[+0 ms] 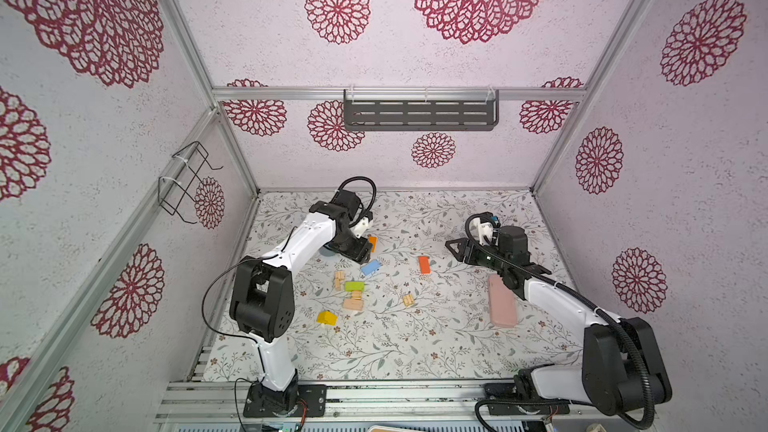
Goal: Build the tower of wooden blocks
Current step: 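Reach the left gripper down and grasp the light blue block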
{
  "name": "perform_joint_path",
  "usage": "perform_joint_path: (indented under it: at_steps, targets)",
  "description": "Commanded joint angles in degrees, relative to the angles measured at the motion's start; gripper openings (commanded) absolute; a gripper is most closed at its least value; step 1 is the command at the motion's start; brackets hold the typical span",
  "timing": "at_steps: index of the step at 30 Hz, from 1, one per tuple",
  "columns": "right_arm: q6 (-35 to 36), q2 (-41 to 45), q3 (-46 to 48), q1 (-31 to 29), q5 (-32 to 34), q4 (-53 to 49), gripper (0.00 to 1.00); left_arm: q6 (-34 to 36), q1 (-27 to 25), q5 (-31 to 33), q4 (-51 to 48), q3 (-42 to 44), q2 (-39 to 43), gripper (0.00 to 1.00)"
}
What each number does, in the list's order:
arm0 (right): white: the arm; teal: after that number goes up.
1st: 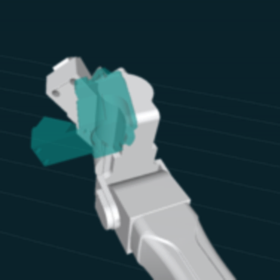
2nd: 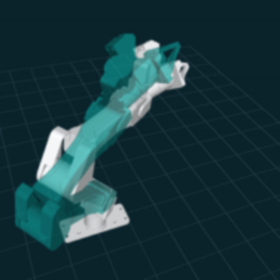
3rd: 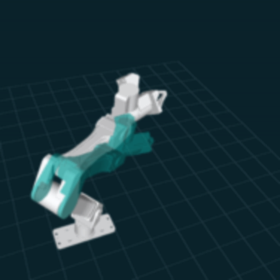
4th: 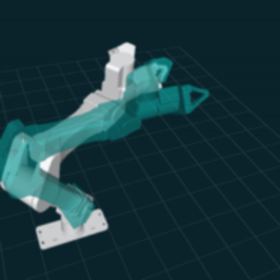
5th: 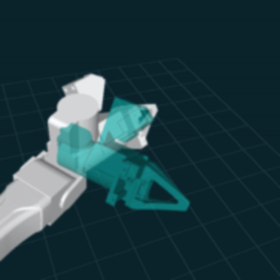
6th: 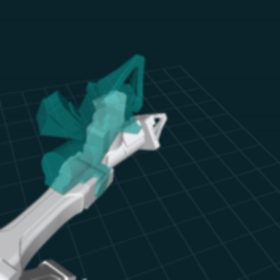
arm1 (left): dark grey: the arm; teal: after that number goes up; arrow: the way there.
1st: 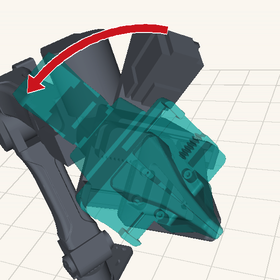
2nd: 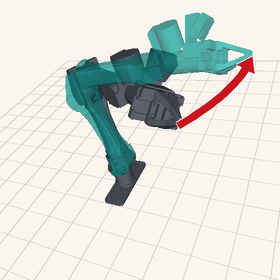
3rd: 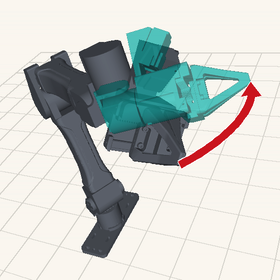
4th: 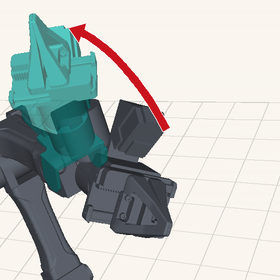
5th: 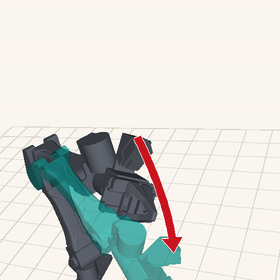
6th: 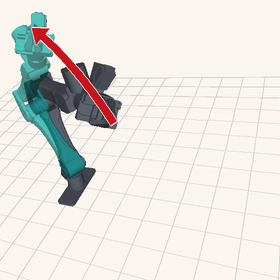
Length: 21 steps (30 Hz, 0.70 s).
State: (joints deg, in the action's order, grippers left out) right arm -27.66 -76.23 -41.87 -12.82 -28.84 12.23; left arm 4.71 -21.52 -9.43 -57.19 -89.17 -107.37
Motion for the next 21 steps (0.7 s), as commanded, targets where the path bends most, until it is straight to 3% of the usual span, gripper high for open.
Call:
perform_joint_path:
  at_steps: [1, 6, 12, 21]
  targets:
    - [-1.34, 1.21, -0.32, 0.45, -2.06, 3.79, 0.60, 4.16, -0.27, 0.68, 4.80, 0.09, -2.53, 0.65]
    - [-1.34, 0.72, -0.15, 0.60, -1.59, 3.99, 0.60, 6.31, -0.67, 1.01, 5.79, -1.85, -8.06, 0.62]
    - [-2.68, -1.81, 0.26, 0.71, -2.87, 6.69, 0.60, 8.66, -0.98, 2.59, 6.76, -1.17, -10.38, 0.62]
    - [-3.90, -4.76, 0.14, 1.04, -4.36, 8.95, 0.60, 9.87, -1.09, 1.18, 9.07, -1.03, -13.42, 0.55]
